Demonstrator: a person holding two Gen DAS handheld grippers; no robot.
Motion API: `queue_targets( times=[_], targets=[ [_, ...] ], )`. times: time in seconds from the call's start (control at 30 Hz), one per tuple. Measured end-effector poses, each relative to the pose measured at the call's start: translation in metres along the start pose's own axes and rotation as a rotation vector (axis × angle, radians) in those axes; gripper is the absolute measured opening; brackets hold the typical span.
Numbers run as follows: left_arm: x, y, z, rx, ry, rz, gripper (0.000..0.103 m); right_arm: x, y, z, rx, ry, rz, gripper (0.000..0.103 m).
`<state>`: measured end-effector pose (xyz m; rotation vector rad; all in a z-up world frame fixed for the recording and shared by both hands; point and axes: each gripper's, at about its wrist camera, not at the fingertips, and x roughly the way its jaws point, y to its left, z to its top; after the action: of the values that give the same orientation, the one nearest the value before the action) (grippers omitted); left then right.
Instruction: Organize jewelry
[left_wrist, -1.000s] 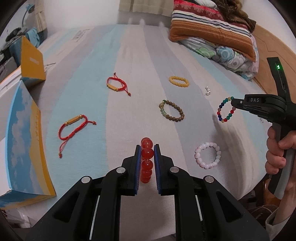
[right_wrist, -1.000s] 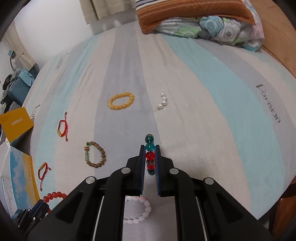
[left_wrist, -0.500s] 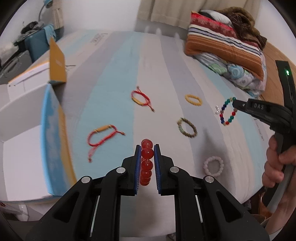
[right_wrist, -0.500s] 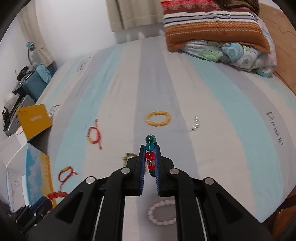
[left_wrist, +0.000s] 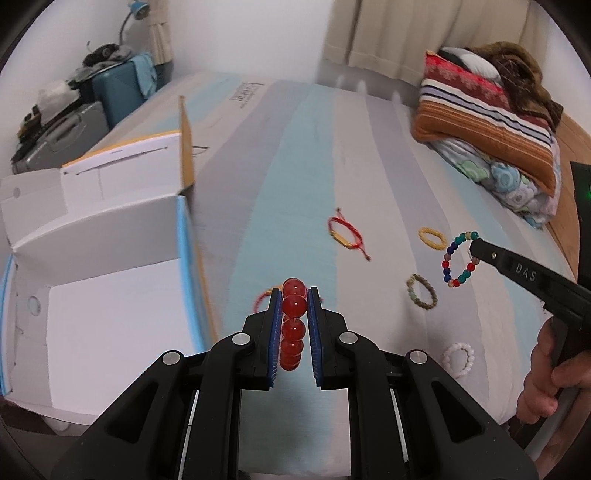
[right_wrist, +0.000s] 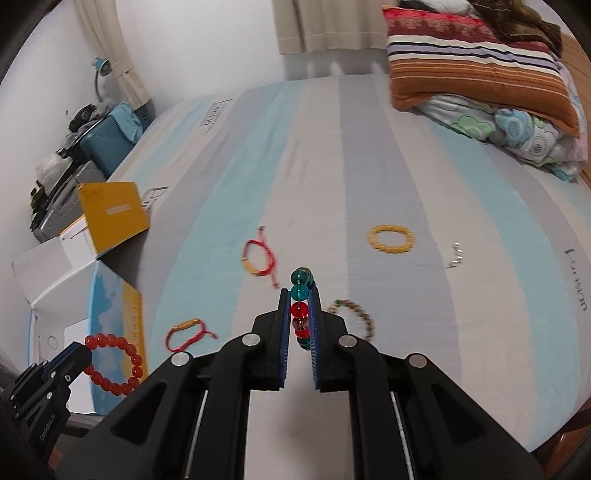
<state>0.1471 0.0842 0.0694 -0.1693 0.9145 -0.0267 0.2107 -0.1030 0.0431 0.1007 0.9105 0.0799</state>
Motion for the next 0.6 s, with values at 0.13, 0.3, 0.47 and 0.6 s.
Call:
queue_targets(
  times=[0.13, 0.3, 0.47, 0.6],
  targets=[
    [-0.014, 0.018, 0.006, -0.014, -0.009, 0.037, 0.013, -0.006, 0.029, 0.000, -0.035, -0.011, 0.033, 0.009],
    [-0.034, 0.046, 0.013, -0.037, -0.045, 0.088, 0.013, -0.017, 0.077, -0.005, -0.108, -0.032, 0.078, 0.009],
    [-0.048, 0.075, 0.015, -0.056, -0.057, 0.122, 0.013, -0.020, 0.117, -0.011, -0.166, -0.043, 0.109, 0.009],
    [-0.048, 0.081, 0.005, -0.054, -0.039, 0.130, 0.013, -0.015, 0.128, -0.016, -0.189, -0.032, 0.109, 0.009]
  ],
)
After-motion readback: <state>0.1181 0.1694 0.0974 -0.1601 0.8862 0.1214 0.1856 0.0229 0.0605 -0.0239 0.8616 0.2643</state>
